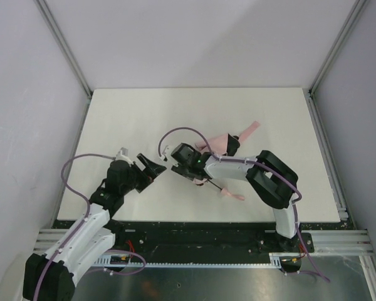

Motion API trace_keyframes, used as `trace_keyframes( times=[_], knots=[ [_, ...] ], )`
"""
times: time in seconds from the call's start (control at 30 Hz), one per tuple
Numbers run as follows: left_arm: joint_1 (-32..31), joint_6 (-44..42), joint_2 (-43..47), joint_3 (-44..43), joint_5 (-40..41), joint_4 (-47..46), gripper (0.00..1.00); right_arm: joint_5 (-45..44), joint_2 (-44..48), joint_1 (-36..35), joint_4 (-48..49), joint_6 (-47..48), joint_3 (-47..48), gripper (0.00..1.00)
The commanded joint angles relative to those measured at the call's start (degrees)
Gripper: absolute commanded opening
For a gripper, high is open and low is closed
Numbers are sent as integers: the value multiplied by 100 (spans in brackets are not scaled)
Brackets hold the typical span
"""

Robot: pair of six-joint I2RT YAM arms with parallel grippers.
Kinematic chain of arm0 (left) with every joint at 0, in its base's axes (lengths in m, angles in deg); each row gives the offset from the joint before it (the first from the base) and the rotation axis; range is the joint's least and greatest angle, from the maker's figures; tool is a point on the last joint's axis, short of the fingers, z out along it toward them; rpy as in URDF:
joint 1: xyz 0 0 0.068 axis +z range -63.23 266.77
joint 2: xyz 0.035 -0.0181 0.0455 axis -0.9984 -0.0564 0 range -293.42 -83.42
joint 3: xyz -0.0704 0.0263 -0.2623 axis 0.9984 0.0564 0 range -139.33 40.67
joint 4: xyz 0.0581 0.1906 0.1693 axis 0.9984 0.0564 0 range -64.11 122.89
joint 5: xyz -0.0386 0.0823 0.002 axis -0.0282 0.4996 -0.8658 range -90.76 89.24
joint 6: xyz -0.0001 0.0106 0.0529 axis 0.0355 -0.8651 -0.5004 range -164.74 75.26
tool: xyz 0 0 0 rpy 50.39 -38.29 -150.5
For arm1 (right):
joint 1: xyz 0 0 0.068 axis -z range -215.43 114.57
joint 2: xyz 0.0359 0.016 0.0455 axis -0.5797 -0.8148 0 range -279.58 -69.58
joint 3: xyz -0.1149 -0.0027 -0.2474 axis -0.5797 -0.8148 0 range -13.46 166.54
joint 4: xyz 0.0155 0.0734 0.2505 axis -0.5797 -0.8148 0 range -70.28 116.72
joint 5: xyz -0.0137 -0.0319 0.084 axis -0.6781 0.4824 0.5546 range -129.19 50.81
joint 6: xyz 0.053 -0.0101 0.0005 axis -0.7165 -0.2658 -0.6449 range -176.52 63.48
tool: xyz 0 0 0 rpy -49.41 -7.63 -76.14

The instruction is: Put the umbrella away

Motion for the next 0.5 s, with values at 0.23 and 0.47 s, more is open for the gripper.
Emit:
trace_keyframes(
  times=[0.23,0.47],
  knots=[
    [543,2186,-1109,1168,-1226,-2959,99,3149,-447,233,194,-771,-913,0],
    [548,2049,-2630,680,-1748,-3736,100,3958,-628,452,271,-671,-939,0]
  ],
)
